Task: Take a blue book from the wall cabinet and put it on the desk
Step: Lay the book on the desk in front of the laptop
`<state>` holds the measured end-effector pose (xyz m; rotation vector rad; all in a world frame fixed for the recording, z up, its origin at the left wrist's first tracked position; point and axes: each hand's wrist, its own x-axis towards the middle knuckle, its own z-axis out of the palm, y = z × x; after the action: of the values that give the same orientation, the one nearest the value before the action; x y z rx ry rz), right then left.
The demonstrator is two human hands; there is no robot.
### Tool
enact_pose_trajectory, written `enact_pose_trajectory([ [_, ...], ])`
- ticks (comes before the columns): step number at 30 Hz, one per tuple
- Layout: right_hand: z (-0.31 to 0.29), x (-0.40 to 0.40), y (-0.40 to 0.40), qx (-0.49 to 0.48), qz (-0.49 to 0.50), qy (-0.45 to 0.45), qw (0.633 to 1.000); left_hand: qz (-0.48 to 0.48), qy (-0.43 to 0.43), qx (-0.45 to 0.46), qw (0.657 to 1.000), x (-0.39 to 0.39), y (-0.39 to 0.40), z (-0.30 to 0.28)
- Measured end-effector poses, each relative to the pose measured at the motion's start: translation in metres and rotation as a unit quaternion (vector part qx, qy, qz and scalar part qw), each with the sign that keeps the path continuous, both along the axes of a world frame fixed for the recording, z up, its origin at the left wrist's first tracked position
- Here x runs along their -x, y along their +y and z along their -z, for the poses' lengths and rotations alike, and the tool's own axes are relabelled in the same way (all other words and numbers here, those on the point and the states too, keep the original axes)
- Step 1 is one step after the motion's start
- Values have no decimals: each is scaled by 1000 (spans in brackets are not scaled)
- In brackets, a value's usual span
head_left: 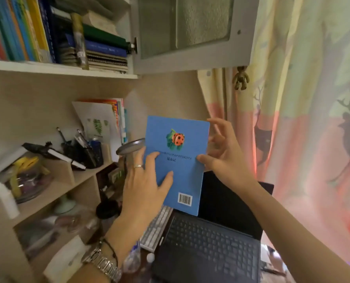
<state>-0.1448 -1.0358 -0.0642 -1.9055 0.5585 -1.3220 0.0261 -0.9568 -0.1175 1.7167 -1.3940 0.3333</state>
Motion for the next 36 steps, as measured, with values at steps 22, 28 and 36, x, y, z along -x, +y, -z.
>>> enact_pose_trajectory([
  [22,69,9,26,-15,127,54,990,67,98,104,988,85,20,95],
  [28,136,40,21,-82,97,104,986,73,271,58,958,87,33,110],
  [36,188,77,33,-256,1,39,966,154,447,66,879,85,53,131],
])
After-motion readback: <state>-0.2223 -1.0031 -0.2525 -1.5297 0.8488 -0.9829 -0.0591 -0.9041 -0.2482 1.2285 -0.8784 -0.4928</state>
